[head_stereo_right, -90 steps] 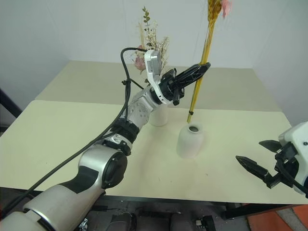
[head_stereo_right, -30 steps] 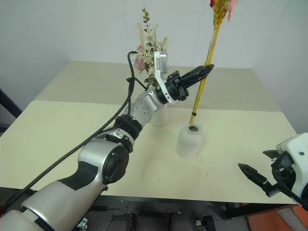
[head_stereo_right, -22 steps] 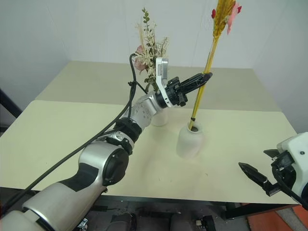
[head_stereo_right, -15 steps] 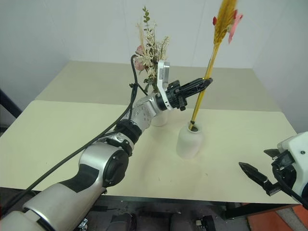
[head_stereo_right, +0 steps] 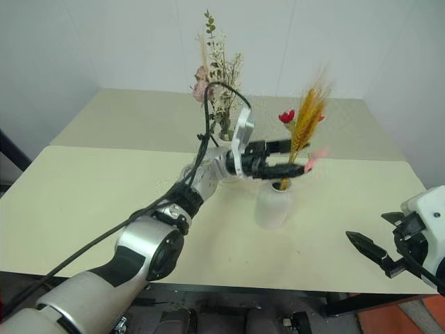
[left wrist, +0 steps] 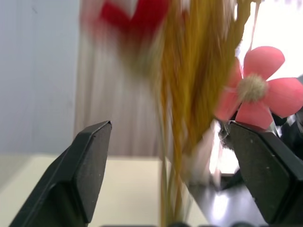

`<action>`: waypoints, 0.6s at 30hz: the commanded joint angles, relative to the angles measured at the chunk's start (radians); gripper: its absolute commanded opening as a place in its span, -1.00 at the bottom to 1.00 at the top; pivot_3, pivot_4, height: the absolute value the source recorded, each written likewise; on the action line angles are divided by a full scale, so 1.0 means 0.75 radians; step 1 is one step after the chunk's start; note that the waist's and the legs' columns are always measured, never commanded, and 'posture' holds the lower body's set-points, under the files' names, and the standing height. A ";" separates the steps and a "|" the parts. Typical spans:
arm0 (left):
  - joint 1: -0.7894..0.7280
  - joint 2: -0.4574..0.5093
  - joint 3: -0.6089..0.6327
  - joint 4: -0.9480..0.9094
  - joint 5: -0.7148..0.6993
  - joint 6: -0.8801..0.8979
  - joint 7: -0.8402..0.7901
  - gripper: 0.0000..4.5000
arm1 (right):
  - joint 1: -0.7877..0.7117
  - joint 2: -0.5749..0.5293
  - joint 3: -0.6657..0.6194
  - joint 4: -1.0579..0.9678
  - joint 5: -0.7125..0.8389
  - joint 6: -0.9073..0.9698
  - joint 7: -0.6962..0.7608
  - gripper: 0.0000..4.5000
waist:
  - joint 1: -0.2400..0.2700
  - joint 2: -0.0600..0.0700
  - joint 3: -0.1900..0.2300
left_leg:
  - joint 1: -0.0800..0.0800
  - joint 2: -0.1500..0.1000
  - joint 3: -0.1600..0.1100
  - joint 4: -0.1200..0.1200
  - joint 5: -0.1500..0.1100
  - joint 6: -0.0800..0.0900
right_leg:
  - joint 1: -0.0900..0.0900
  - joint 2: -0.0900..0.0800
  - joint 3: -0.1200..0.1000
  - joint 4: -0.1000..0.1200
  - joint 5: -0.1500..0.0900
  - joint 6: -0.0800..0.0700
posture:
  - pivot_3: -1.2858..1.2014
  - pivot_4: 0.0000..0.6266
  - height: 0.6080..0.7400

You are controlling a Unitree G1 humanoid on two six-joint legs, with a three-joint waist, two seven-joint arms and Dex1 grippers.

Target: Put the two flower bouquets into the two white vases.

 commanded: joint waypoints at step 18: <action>0.615 0.937 0.273 -1.343 -0.208 0.549 0.174 0.83 | -0.176 -0.237 0.175 0.379 -0.218 -0.237 0.215 1.00 | -0.032 0.003 -0.001 | 0.003 0.002 0.000 -0.002 0.000 0.000 | 0.000 0.001 0.000 0.004 0.000 0.000 | 0.03 -0.52 1.00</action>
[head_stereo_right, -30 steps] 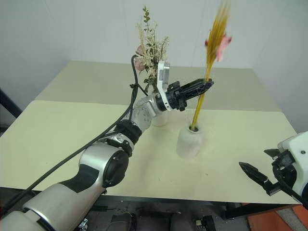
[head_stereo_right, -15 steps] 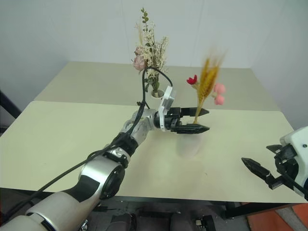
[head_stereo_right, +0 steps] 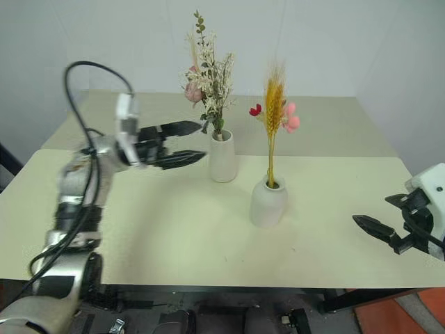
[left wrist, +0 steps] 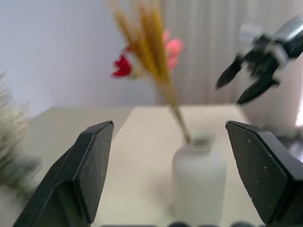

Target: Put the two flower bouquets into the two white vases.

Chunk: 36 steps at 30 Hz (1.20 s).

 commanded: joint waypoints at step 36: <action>0.561 0.651 0.407 -0.476 -0.139 -0.012 0.168 0.83 | -0.151 -0.118 -0.074 0.268 -0.137 -0.208 0.405 1.00 | 0.004 -0.001 0.000 | 0.001 0.007 0.007 0.000 0.000 0.000 | -0.001 0.001 -0.002 -0.001 -0.005 -0.012 | 0.03 -0.52 1.00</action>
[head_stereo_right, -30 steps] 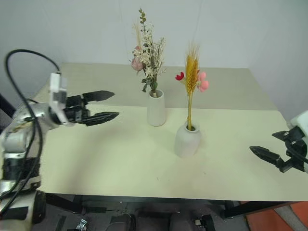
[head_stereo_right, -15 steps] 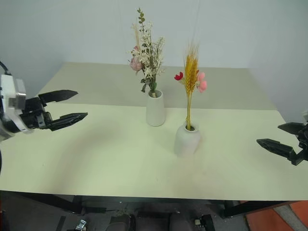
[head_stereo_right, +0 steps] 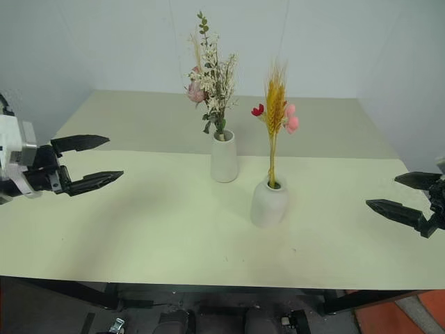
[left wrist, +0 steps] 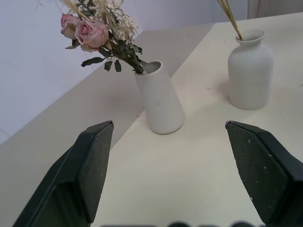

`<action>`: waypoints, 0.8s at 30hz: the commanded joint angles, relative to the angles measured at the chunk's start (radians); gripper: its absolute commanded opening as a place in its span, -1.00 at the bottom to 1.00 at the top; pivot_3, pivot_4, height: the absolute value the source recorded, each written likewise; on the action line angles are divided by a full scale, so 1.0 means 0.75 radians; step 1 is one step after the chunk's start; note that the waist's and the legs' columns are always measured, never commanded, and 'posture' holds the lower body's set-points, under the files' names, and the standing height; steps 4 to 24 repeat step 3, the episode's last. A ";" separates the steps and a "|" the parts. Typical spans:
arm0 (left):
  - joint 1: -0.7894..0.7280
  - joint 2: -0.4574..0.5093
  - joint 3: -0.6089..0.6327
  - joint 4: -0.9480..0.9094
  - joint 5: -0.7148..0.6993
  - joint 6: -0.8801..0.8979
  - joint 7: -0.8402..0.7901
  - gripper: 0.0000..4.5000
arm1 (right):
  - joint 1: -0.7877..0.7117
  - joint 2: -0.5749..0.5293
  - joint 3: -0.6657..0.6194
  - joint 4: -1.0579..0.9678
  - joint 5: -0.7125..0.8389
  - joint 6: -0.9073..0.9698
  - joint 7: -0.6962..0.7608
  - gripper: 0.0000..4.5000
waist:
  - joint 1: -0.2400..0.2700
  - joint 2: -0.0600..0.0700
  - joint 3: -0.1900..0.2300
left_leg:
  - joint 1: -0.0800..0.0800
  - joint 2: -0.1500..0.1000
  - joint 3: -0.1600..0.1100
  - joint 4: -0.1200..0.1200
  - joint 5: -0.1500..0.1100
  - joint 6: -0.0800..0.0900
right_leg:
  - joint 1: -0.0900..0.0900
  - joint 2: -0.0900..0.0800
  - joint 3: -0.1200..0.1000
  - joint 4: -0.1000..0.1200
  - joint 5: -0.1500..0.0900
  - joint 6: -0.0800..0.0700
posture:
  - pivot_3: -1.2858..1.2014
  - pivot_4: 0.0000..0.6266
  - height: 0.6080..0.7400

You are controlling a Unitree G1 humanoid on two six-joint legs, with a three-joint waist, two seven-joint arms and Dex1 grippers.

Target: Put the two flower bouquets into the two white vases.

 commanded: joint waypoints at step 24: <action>-0.049 0.060 0.021 0.014 0.006 -0.050 -0.001 0.83 | -0.001 0.003 -0.038 0.005 -0.043 -0.043 -0.009 1.00 | 0.000 0.000 0.000 | 0.000 0.000 0.000 0.000 0.000 0.000 | 0.000 0.000 0.000 0.000 0.000 0.000 | 0.03 -0.52 1.00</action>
